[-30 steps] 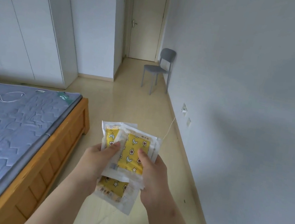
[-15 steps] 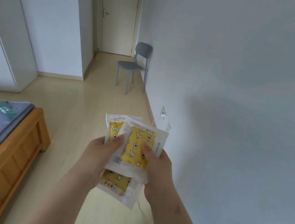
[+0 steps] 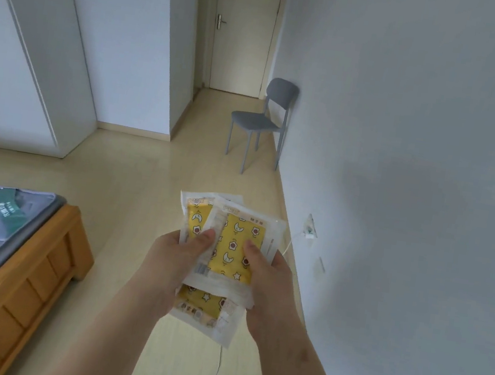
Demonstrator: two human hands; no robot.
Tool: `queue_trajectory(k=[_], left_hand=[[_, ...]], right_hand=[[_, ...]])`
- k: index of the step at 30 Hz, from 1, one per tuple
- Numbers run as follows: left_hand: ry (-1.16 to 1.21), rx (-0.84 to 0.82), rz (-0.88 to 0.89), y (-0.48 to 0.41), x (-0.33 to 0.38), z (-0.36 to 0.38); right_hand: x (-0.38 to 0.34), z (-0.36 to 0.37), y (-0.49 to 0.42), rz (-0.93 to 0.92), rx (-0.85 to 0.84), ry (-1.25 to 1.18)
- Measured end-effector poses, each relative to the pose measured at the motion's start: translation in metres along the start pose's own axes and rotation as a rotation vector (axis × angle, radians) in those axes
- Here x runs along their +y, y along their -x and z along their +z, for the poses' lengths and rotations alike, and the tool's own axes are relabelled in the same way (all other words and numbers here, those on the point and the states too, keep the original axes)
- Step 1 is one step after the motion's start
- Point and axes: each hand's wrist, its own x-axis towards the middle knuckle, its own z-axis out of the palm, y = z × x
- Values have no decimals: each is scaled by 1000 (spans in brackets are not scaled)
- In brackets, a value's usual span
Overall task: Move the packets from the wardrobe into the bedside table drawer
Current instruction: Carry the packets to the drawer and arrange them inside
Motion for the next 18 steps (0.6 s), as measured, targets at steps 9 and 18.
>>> queue_trajectory(k=[9,18], left_hand=[[19,141,72,-187,71,-14],[146,312,-12,-354,139,-53]], right_hand=[[-32,79,-207,13,-176,101],[-50,175,-377,109,-283,133]])
